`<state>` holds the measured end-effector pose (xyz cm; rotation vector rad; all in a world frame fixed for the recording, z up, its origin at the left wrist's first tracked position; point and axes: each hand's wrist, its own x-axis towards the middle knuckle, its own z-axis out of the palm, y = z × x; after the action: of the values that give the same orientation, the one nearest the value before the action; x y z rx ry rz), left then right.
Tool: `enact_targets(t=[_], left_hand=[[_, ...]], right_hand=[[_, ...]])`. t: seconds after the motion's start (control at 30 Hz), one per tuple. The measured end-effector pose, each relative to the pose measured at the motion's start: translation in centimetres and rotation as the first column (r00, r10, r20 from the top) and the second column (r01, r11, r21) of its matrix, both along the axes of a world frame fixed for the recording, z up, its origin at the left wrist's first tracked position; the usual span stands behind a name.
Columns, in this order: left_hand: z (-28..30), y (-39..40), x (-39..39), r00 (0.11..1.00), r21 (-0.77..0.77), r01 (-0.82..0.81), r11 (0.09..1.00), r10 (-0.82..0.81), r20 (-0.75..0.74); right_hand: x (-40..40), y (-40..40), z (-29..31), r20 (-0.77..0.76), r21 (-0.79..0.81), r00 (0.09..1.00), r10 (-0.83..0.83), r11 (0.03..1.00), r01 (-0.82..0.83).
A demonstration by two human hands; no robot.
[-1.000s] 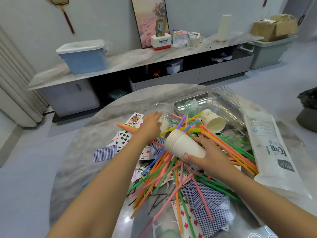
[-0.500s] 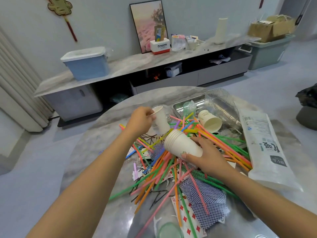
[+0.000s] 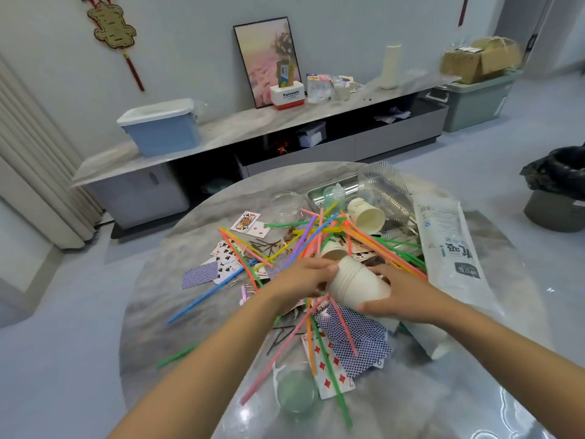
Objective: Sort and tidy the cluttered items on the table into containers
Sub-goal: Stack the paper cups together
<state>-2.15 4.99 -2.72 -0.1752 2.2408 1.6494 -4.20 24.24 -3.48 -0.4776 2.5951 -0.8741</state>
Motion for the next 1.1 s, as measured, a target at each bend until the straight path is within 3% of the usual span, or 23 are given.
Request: enact_targets(t=[0.13,0.23,0.33,0.43,0.63,0.77,0.87,1.0,1.1], left_hand=[[-1.2,3.9,0.0,0.986,-0.226,-0.034,0.974,-0.005,-0.169],[-2.7,6.1,-0.8,0.964,-0.384,-0.109,0.917,0.002,-0.267],[-4.5,7.7,-1.9,0.960,-0.560,-0.100,0.822,-0.067,-0.271],[-5.6,8.6,-2.6,0.976,-0.633,-0.079,0.770,-0.070,-0.206],[-5.6,9.7,-3.0,0.888,-0.893,0.026,0.450,-0.420,-0.186],[-5.8,9.6,-3.2,0.870,-0.936,0.012,0.352,-0.466,-0.164],[-5.7,8.8,-2.9,0.897,-0.921,0.033,0.388,-0.418,-0.144],[-5.0,7.8,-1.9,0.955,-0.741,-0.071,0.668,-0.170,-0.244],[-4.5,7.1,-1.4,0.960,-0.593,-0.143,0.792,-0.035,-0.278]], right_hand=[[0.8,4.5,0.8,0.042,0.182,0.999,-0.015,0.983,0.007],[1.1,7.2,1.2,0.041,0.200,0.998,-0.054,0.979,0.045],[1.4,9.1,1.5,0.048,0.178,0.995,-0.091,0.981,0.081],[1.4,9.9,1.0,0.053,0.112,0.994,-0.100,0.989,0.093],[0.9,10.1,0.6,0.078,0.013,0.986,-0.146,0.989,0.145],[1.1,9.9,0.5,0.123,-0.052,0.977,-0.175,0.982,0.182],[1.2,9.6,0.6,0.142,-0.098,0.972,-0.185,0.975,0.200],[1.2,9.5,0.7,0.152,-0.154,0.968,-0.200,0.963,0.223],[1.3,9.4,0.7,0.145,-0.140,0.975,-0.171,0.971,0.192]])
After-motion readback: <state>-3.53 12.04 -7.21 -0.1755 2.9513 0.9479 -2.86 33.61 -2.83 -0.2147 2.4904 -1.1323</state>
